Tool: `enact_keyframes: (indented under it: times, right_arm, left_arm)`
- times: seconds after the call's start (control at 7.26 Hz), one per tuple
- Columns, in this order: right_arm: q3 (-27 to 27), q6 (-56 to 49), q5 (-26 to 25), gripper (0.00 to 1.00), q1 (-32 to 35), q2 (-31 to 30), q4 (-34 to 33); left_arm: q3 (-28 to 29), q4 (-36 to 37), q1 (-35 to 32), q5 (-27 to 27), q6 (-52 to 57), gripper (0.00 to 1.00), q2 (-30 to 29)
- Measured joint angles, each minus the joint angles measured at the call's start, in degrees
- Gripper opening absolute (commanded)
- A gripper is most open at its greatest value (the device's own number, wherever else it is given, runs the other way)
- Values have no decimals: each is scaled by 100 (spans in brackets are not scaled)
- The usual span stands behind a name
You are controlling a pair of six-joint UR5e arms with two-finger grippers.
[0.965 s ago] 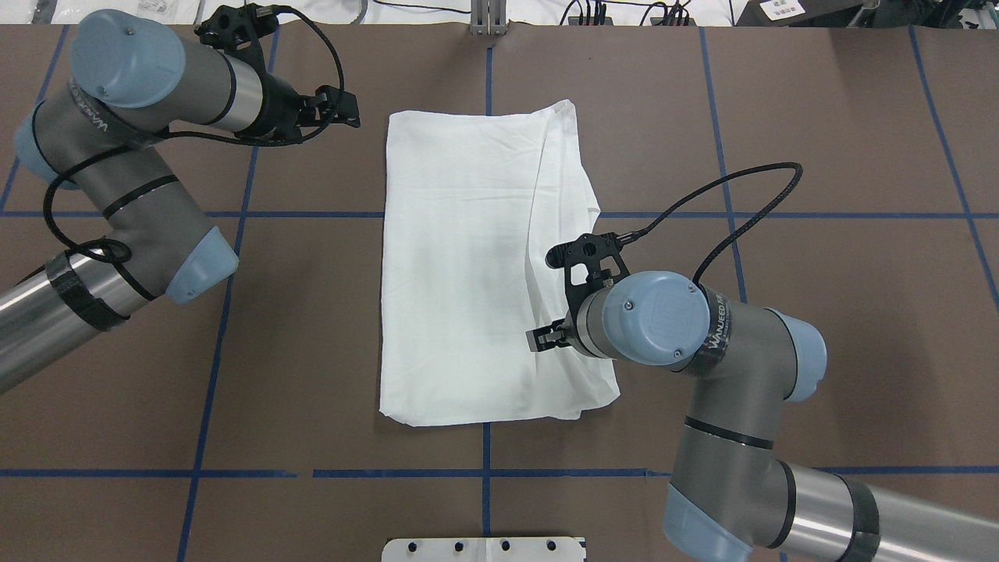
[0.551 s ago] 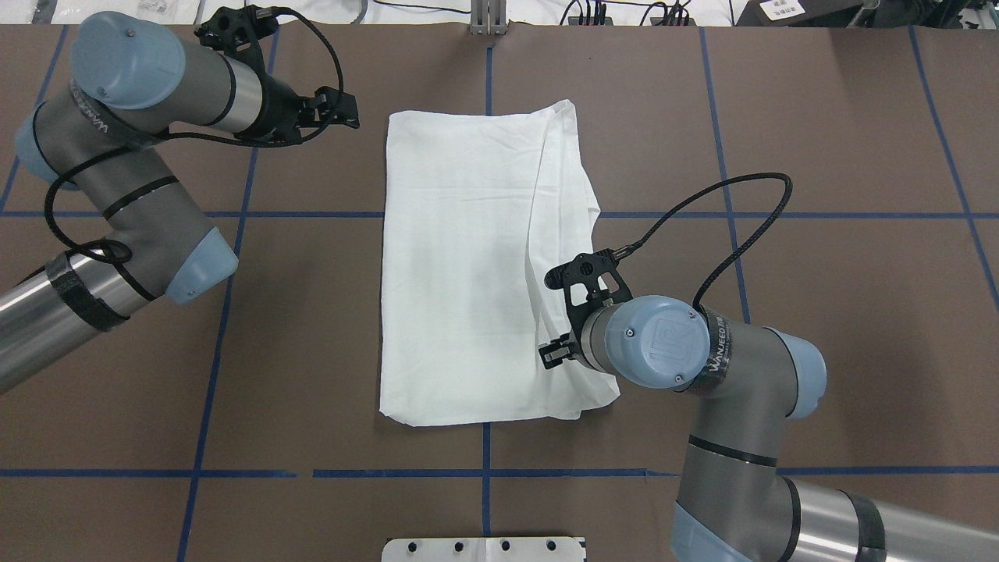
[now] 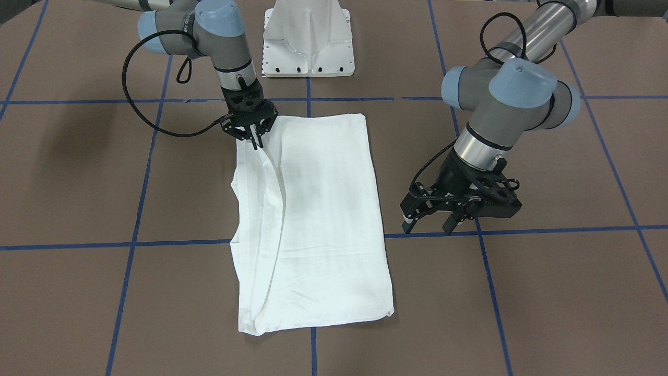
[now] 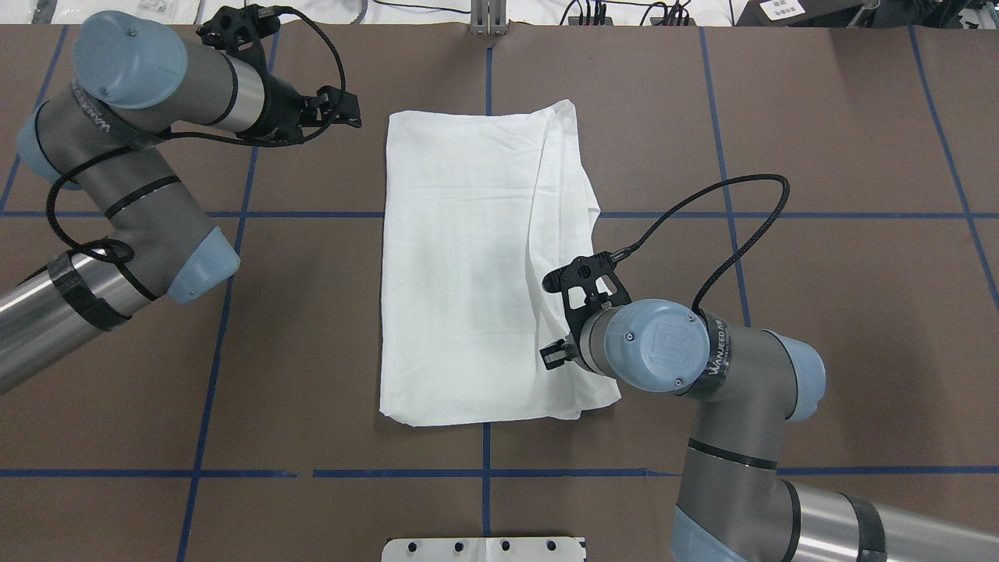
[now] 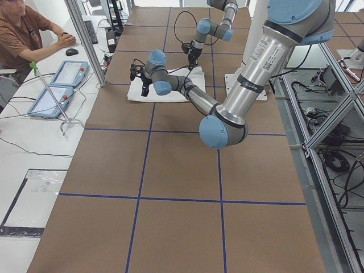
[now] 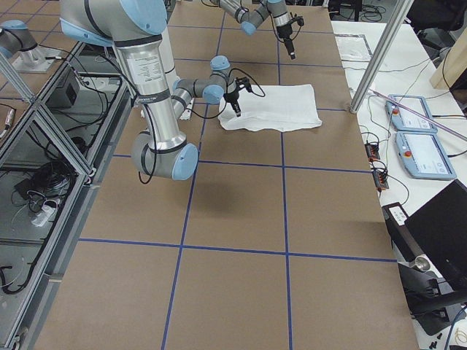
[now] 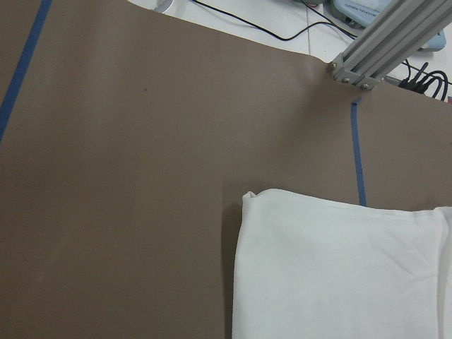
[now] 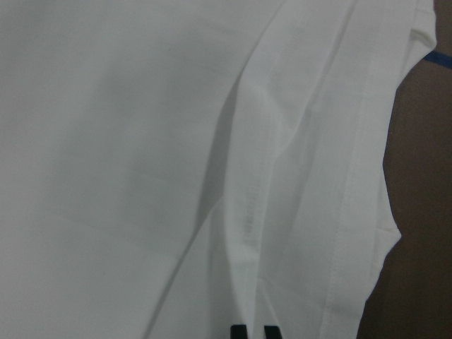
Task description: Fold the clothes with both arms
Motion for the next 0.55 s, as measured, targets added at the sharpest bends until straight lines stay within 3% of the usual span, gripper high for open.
enact_keyframes:
  times: [0.55]
  right_arm:
    - [-12,26,-39,7,-88,-18,-2]
  left_arm:
    - [0,-7,2,1,-7,100,-24]
